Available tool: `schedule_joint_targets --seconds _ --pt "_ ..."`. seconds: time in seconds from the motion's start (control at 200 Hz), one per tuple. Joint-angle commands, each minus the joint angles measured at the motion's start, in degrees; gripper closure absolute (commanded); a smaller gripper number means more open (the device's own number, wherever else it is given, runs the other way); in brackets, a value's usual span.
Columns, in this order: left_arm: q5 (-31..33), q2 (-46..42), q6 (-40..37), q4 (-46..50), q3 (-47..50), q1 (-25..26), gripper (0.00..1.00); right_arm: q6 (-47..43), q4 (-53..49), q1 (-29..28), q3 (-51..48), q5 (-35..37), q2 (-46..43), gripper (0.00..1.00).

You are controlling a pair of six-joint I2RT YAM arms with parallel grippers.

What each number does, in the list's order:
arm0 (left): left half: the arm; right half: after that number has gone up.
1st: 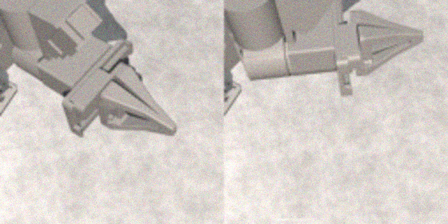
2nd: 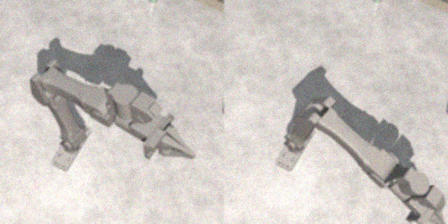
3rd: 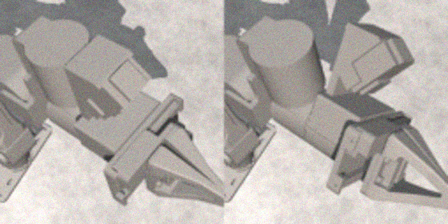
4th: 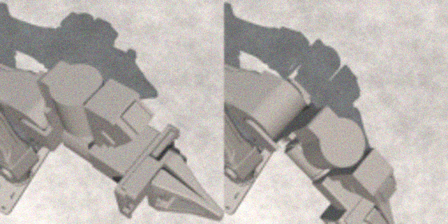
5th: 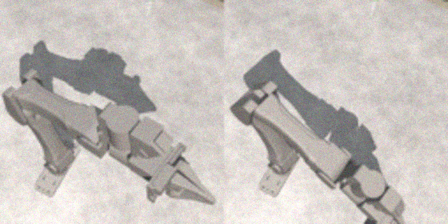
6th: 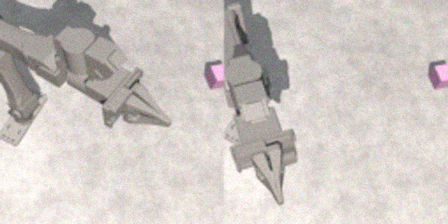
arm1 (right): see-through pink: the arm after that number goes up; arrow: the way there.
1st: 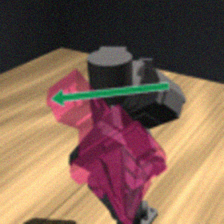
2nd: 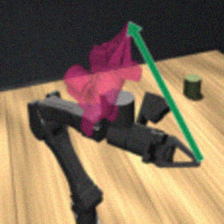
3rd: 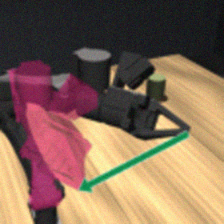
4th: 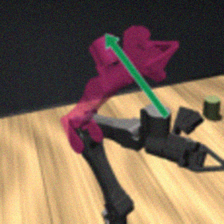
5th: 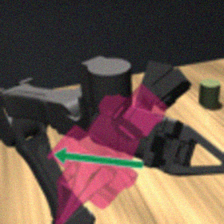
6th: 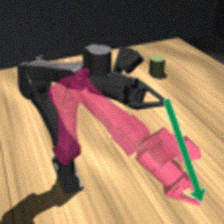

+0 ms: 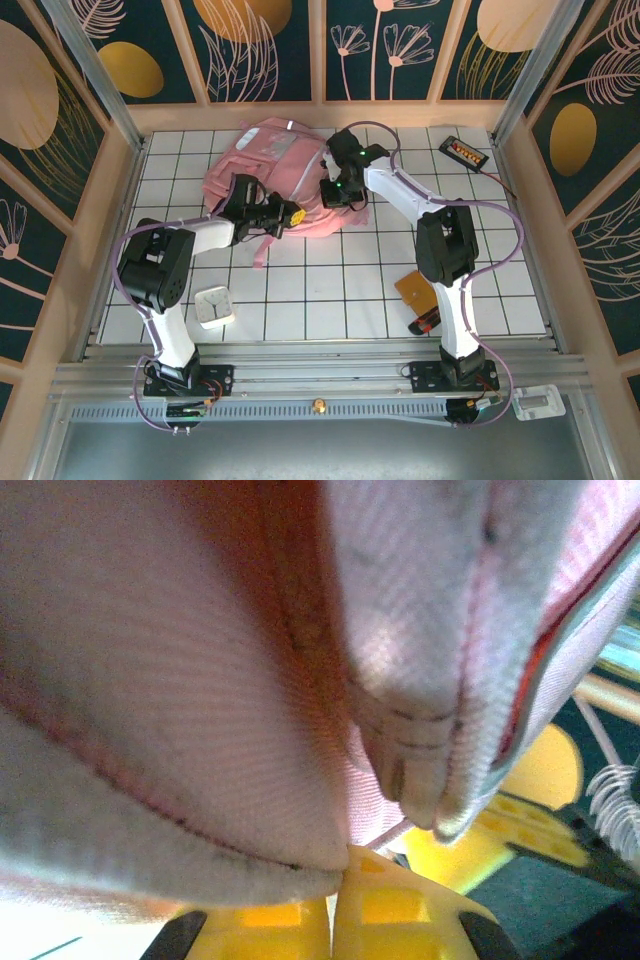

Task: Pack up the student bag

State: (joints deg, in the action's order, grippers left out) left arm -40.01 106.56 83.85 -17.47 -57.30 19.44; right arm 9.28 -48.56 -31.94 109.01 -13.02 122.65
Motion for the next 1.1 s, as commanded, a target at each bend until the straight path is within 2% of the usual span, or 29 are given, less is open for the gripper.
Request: schedule_joint_targets --seconds 0.0,0.09,0.15,0.25,0.355,0.46,0.56,0.64,0.786,0.856,0.926,1.096 --pt "0.5 -1.7 -18.5 19.1 -7.2 -1.5 1.00 -0.7 -1.4 -0.4 2.0 1.8 -1.9 1.00" --pt "7.5 -1.7 -36.5 40.8 -15.5 -2.2 1.00 -0.3 -0.4 0.3 0.9 2.6 -2.8 1.00" --pt "12.8 -1.9 -44.5 49.2 -18.8 -2.4 1.00 0.3 0.5 3.0 -0.4 1.7 -3.6 1.00" --pt "17.3 -2.6 -51.4 53.5 -21.1 -2.5 1.00 0.0 1.9 3.2 -2.7 -2.5 -5.3 1.00" --pt "21.8 -0.7 -57.8 58.4 -26.2 -2.5 1.00 -1.5 1.8 0.9 -4.6 -8.0 -6.1 1.00" --pt "29.9 0.8 -63.8 63.2 -30.4 -2.9 1.00 -3.0 1.1 -4.7 -5.5 -12.0 -5.8 1.00" --pt "35.0 0.4 -66.3 65.3 -30.4 -5.2 1.00 -2.8 0.1 -8.5 -4.0 -10.0 -4.6 1.00" --pt "35.7 -1.0 -66.4 64.9 -28.4 -8.0 1.00 -1.3 -0.4 -7.9 -2.6 -5.4 -3.4 1.00" --pt "39.4 -2.3 -67.2 65.8 -26.9 -10.3 1.00 1.3 1.1 -1.7 -0.1 3.6 -1.5 1.00" --pt "39.9 -2.5 -67.3 66.1 -26.3 -10.7 1.00 2.3 1.4 0.3 2.6 7.1 0.2 1.00" --pt "40.0 -2.7 -67.3 66.2 -25.8 -11.2 1.00 2.3 1.6 4.8 6.5 9.8 2.5 1.00" --pt "40.6 -2.0 -67.7 66.1 -26.1 -12.5 1.00 0.4 2.1 7.9 15.6 6.3 9.4 1.00"
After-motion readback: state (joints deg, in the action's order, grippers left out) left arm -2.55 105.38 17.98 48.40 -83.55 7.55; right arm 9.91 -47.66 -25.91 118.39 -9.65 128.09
